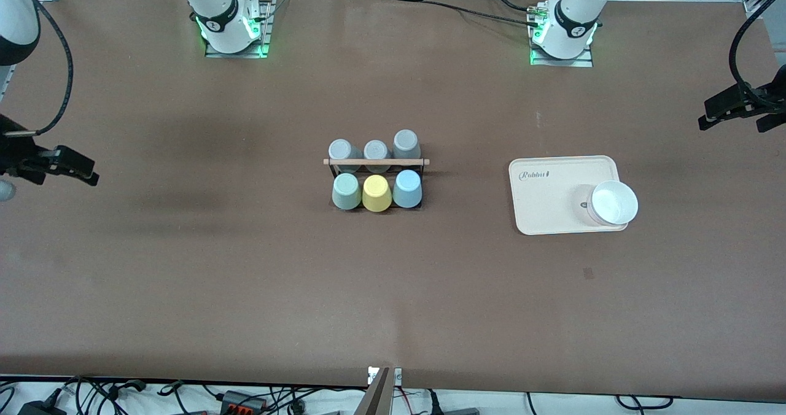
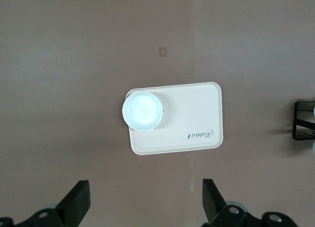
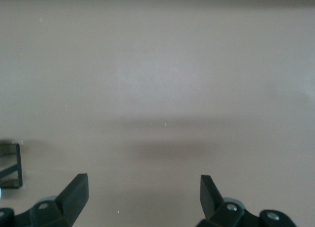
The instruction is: Hang scattered cups on rack with three cups
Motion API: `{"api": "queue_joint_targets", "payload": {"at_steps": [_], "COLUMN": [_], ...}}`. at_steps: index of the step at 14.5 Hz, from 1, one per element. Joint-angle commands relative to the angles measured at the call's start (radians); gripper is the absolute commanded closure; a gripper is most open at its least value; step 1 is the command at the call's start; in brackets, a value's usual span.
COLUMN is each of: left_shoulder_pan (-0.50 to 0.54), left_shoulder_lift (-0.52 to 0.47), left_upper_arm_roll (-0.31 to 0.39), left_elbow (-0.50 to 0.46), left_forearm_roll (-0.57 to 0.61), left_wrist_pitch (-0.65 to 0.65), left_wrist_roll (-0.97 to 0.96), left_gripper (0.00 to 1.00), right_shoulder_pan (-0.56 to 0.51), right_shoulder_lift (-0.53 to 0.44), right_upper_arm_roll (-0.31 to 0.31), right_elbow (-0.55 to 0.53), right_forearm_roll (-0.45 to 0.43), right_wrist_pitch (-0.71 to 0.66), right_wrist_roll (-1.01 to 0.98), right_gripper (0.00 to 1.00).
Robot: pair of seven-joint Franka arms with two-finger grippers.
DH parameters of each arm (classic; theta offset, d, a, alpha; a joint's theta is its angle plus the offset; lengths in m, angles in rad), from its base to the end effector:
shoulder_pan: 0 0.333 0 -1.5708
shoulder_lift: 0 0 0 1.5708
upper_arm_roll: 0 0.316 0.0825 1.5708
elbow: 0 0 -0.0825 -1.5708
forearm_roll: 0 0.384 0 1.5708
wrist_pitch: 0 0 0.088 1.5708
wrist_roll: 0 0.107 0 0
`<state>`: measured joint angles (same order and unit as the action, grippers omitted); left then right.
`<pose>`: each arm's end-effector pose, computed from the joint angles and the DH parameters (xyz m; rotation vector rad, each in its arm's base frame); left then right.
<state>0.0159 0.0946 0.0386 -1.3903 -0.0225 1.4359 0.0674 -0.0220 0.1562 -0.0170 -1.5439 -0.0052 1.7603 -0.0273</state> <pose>0.5695 0.0272 0.6438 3.1190 -0.0241 -0.0744 0.6159 -0.0238 0.5631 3.1304 -0.0166 0.0938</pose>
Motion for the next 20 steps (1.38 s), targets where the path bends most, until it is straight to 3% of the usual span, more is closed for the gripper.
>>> {"api": "queue_joint_targets", "payload": {"at_steps": [1,20], "left_shoulder_pan": [0.004,0.004], "left_shoulder_lift": [-0.029,-0.029], "left_upper_arm_roll": [0.001,0.001], "left_elbow": [-0.032,-0.036], "left_forearm_roll": [-0.004,-0.004], "left_wrist_pitch": [0.014,0.014], "left_wrist_roll": [0.026,0.026], "left_gripper": [0.00,0.00], "right_shoulder_pan": [-0.010,-0.013], "right_shoulder_lift": [-0.145,-0.187], "right_upper_arm_roll": [0.015,0.015], "right_elbow": [-0.194,-0.191], "right_forearm_roll": [-0.012,-0.006], "right_wrist_pitch": [0.044,-0.055], "right_wrist_roll": [-0.022,-0.029], "right_gripper": [0.00,0.00]}}
